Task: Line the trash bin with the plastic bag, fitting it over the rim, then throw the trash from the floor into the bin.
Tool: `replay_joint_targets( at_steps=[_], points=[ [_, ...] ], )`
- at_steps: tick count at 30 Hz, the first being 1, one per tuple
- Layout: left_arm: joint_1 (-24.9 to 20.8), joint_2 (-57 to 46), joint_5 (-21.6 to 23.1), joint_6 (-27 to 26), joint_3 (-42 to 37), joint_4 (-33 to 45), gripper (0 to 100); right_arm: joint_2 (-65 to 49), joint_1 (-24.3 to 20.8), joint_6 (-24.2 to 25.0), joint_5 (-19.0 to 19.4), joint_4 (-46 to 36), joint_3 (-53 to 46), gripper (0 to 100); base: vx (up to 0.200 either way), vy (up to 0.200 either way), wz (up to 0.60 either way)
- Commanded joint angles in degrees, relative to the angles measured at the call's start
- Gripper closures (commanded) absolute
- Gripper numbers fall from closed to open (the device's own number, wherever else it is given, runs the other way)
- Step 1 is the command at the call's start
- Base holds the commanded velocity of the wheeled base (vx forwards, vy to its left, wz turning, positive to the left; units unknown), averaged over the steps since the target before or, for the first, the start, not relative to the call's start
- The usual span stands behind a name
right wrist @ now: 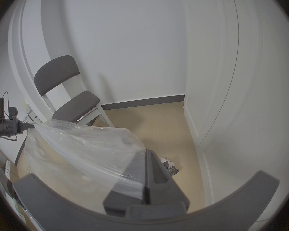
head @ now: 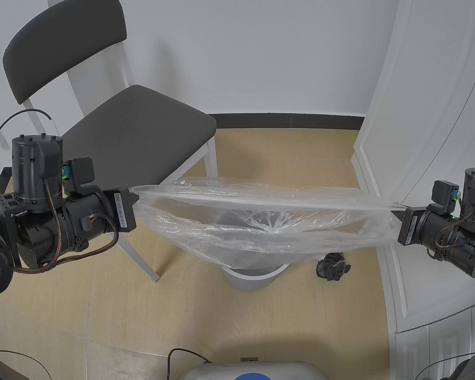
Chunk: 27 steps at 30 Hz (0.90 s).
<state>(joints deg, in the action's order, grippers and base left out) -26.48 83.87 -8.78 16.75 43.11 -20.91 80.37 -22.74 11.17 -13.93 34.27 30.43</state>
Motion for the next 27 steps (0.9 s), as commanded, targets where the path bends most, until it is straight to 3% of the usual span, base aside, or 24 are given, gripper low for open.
replay_joint_targets(
  at_steps=[1, 16, 27],
  points=[
    [0.8, 0.1, 0.0, -0.1, 0.0, 0.0, 100, -0.5, 0.9, -0.7, 0.0, 0.0, -0.1, 100, 0.0, 0.0, 0.0],
    [0.9, 2.3, 1.8, -1.9, 2.3, -0.8, 100, -0.8, 0.6, -0.6, 0.3, 1.2, 1.0, 100, 0.0, 0.0, 0.0],
    [-6.6, 8.6, 1.7, -2.1, 6.5, -2.8, 100, 1.0, -6.2, -1.1, 6.4, 6.5, 2.0, 100, 0.0, 0.0, 0.0]
  ],
)
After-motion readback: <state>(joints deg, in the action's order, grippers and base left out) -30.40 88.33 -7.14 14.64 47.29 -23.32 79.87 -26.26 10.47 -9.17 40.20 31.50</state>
